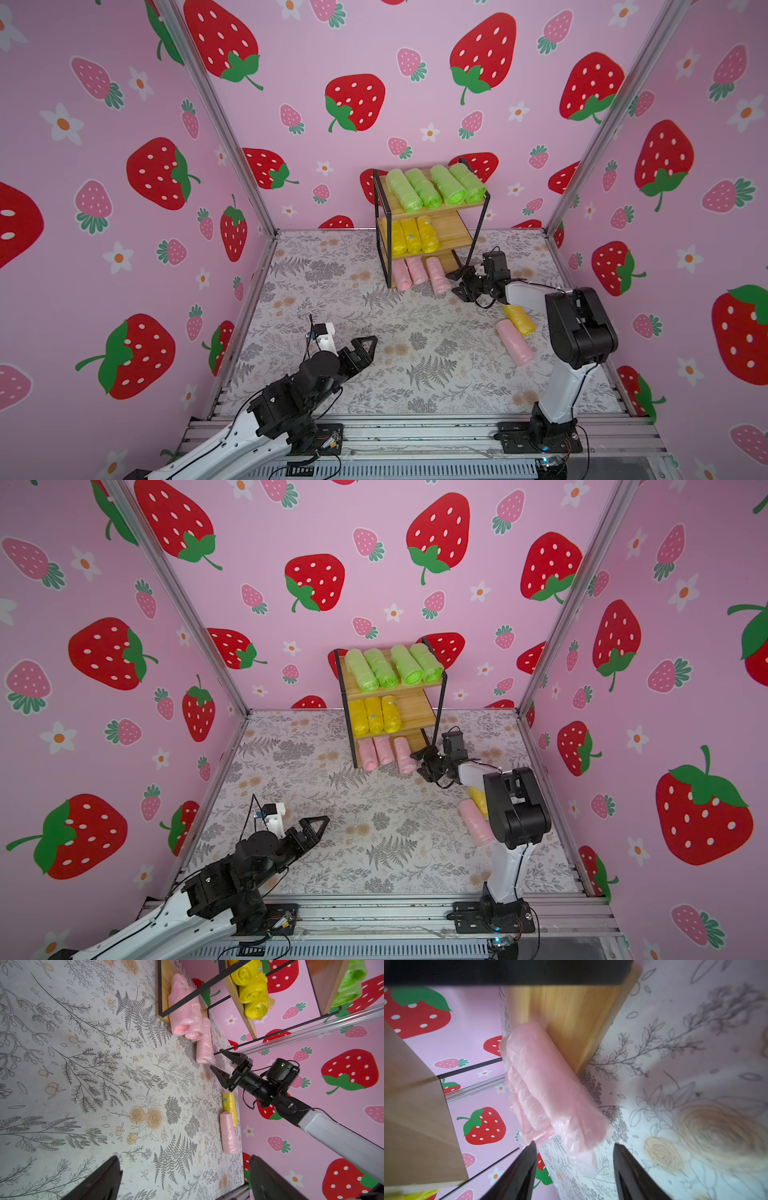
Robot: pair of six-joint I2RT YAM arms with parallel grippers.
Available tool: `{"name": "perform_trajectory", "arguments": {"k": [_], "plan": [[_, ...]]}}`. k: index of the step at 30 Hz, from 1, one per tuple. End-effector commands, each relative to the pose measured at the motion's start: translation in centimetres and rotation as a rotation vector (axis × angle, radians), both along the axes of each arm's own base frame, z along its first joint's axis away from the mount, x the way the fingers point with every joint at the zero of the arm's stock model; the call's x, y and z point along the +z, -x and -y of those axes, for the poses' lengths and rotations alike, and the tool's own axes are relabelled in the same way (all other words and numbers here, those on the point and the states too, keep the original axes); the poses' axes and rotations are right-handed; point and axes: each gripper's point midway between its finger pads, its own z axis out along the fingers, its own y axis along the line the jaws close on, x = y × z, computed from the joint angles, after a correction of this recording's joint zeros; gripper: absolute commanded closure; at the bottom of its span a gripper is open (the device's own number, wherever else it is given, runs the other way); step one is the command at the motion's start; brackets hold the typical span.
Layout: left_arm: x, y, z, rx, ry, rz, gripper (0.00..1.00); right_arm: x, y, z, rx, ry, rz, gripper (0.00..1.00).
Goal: Sort the rolls of trash bags by color and place them on the shelf
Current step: Place the roll of trash bags on the shelf.
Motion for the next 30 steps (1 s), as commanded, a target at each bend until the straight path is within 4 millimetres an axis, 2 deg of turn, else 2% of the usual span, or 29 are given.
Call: {"name": "perform_trajectory", "arguments": {"k": [1,5,8,12,14,23,30], "plan": [[1.8,-0.1,0.4,-0.02,0.014,0.031,0.0,0.0,2.7,0.3,0.052,0.017,-0.012,0.39],[1.8,-0.1,0.6,-0.025,0.012,0.026,0.0,0.3,4.6,-0.1,0.067,0.013,0.004,0.47],[1.5,-0.2,0.8,-0.028,0.013,0.021,0.0,0.0,5.5,-0.4,0.068,0.014,-0.001,0.61],[1.3,-0.3,1.4,-0.037,0.016,0.013,0.0,-0.4,5.2,-0.8,0.047,-0.012,-0.01,0.84],[1.3,-0.4,1.6,-0.043,0.013,0.007,0.0,-0.6,4.5,-1.2,0.036,-0.037,-0.006,0.89],[1.3,-0.3,1.1,-0.036,-0.005,0.009,0.0,-2.0,1.0,-1.6,-0.043,-0.063,-0.02,0.93],[1.2,-0.2,0.5,-0.02,-0.008,0.018,0.0,-1.9,-1.8,-2.0,-0.079,-0.093,0.006,0.93]]}}
